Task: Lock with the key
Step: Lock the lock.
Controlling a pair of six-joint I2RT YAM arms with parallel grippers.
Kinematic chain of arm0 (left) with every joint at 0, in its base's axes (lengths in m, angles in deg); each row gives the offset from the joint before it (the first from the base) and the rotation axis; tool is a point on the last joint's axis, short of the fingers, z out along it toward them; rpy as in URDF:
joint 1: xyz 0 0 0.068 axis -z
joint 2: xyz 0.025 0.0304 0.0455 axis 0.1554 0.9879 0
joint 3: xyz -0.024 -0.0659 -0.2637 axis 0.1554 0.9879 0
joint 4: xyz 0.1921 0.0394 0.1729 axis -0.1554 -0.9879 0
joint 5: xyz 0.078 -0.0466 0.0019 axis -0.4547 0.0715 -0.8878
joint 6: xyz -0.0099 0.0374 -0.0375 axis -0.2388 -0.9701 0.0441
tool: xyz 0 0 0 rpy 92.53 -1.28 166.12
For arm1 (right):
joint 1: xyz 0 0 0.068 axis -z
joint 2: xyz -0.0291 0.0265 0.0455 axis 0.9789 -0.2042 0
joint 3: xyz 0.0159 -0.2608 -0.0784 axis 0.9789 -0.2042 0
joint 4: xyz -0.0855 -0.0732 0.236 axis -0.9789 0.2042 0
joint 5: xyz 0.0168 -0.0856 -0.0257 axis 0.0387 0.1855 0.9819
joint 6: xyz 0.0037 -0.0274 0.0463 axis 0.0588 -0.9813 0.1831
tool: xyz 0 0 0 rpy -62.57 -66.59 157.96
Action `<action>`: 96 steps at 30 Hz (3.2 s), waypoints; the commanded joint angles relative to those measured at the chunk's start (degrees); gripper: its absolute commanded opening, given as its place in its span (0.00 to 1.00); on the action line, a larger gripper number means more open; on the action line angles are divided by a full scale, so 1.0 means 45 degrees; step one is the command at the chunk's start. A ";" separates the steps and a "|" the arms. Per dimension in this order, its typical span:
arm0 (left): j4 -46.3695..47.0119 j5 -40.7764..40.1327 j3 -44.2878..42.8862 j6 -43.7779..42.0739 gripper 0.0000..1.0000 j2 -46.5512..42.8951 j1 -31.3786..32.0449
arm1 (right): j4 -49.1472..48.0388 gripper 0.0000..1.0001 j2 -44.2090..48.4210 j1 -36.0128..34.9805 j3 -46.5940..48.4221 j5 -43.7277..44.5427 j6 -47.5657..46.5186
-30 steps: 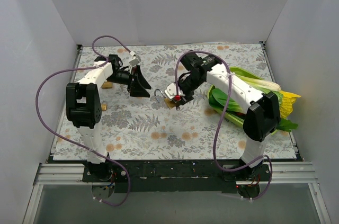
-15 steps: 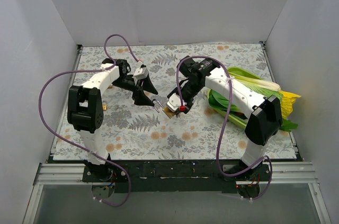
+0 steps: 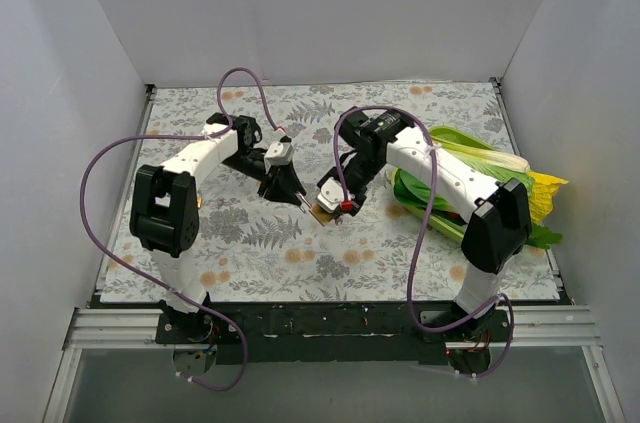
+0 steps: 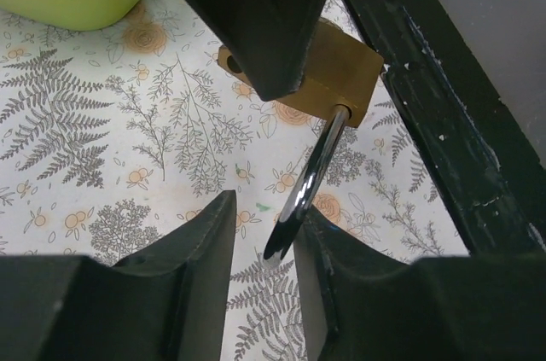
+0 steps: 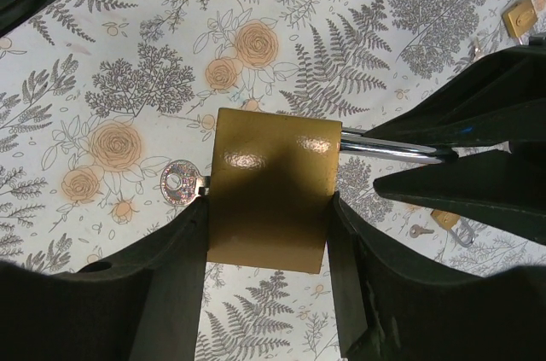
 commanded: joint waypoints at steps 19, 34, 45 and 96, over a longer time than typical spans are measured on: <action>0.1042 -0.0152 0.0968 -0.0073 0.00 -0.1834 0.0808 | 0.0277 0.01 -0.0161 -0.0063 0.1087 -0.1257 0.0307; 0.3879 0.1509 0.0696 0.5126 0.00 -0.1367 -0.0890 | -0.2495 0.94 0.0581 0.2650 -0.0632 -0.1392 0.6904; 0.8816 0.1666 0.0773 1.0824 0.00 -0.2244 -0.0910 | -1.2288 0.98 0.3391 0.4039 -0.3968 -0.0205 1.7723; 2.3391 0.0357 0.2532 2.4853 0.00 -0.4042 0.0632 | -1.6365 0.56 0.3296 0.2633 -0.5673 -0.1083 2.1264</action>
